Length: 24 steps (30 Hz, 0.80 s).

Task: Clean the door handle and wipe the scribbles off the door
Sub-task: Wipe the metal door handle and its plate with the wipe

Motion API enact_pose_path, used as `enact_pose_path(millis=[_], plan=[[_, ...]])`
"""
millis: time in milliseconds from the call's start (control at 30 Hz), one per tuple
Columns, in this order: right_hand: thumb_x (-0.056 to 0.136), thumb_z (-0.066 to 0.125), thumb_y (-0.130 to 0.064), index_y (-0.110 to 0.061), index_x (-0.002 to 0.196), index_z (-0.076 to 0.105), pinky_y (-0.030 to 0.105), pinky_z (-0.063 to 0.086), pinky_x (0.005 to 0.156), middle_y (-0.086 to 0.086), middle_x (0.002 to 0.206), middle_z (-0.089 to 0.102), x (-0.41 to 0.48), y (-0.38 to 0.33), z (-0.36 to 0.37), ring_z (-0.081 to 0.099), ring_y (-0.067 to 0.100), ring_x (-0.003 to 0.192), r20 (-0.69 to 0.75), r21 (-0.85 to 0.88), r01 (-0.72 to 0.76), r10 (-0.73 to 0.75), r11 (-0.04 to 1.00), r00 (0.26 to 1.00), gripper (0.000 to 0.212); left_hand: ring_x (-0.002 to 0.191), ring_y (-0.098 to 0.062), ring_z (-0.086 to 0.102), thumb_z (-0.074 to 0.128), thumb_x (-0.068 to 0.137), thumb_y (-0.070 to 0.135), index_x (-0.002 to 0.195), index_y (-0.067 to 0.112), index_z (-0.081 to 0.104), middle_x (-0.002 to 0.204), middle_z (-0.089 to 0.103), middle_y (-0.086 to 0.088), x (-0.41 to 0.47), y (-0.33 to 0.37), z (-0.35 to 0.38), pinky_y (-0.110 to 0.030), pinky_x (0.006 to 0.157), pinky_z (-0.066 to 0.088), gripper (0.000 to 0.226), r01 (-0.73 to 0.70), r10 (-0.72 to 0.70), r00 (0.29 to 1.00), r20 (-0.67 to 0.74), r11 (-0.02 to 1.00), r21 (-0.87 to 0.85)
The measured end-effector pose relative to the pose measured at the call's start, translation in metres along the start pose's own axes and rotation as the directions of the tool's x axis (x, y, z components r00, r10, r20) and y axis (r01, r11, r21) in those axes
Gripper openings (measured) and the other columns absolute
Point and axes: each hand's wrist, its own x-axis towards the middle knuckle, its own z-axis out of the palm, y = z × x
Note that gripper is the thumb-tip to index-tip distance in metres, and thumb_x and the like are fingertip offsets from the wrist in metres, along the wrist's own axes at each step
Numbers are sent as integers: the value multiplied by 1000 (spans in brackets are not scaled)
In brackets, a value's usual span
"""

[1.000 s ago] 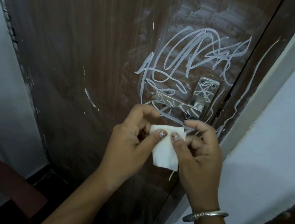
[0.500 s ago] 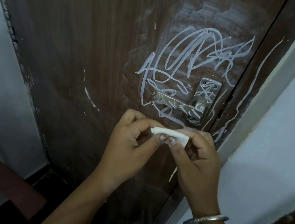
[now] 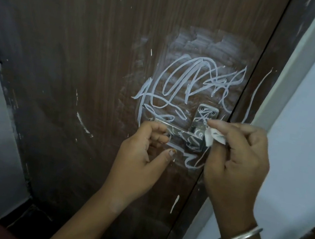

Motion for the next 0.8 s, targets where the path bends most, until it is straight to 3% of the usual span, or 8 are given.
enact_pose_path(millis=[100,200,300,400,600,800], plan=[[84,51,3,-3,119,61,17,38,66,11,90,58,23,2,12,47,14,79,93,-245,76,-55,967,994,36,99,0,59,71,79,15,110,27,55,104,62,12,6,-1,1,-26,87,52,36,-2,1,1000,13,999,51],[83,55,4,1,109,60,34,40,68,18,87,65,42,7,23,57,34,76,108,-382,117,-82,917,991,27,103,0,56,70,79,16,111,29,55,110,59,12,9,-2,-1,-28,88,51,38,-34,34,999,8,996,79],[78,57,10,1,89,64,36,43,63,18,75,64,55,13,33,54,32,68,194,-452,214,-139,866,971,16,105,1,53,71,79,16,110,33,53,113,56,14,9,-5,-5,-26,87,50,40,-24,24,1000,7,996,86],[74,55,11,1,75,65,33,32,56,18,66,61,60,15,43,50,30,64,369,-542,315,-116,779,922,14,106,7,50,71,78,17,111,36,51,114,53,16,7,-9,-9,-20,86,47,42,-9,7,1000,18,994,107],[79,45,1,-6,91,68,35,27,64,12,84,64,60,12,45,50,34,84,452,-631,346,-34,694,892,26,107,12,46,71,78,22,107,46,44,116,49,19,4,-15,-13,-7,81,41,46,19,-26,998,56,993,116],[78,42,1,-5,92,65,36,32,66,13,89,64,59,9,42,49,34,88,369,-692,220,74,688,927,28,108,13,44,71,77,19,108,41,48,115,48,18,4,-24,-13,-2,80,39,45,11,-10,1000,-3,991,133]])
